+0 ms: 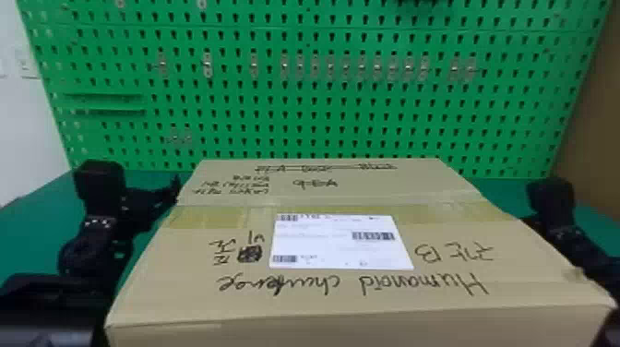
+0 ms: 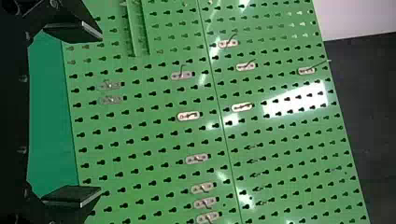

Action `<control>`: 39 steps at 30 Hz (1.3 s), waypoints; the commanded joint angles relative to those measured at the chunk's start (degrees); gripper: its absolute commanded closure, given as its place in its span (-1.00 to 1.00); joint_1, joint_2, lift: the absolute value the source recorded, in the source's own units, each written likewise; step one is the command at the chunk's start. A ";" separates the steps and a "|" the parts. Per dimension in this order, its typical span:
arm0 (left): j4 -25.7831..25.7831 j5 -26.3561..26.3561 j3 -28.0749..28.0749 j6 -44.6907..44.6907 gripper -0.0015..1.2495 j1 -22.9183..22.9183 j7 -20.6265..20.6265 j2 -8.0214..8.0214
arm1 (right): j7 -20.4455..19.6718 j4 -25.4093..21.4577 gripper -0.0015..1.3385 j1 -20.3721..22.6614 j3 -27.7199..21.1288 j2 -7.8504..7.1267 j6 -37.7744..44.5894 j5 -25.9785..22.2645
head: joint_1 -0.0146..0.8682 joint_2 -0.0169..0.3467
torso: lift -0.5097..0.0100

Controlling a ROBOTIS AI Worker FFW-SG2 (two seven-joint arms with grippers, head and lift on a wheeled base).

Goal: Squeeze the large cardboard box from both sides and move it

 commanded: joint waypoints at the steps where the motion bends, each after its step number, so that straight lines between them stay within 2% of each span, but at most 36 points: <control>1: 0.00 -1.95 -0.61 -0.34 -0.80 -0.29 0.00 0.00 | 0.00 0.00 -0.85 0.15 0.46 -0.09 -0.01 0.53 | 0.00 -0.63 | 0.16; 39: -0.18 -1.68 0.36 -0.96 -0.80 -0.03 0.26 -0.70 | 0.00 0.88 -0.85 -0.46 -1.30 1.85 -0.98 -1.67 | 0.00 -0.63 | 0.16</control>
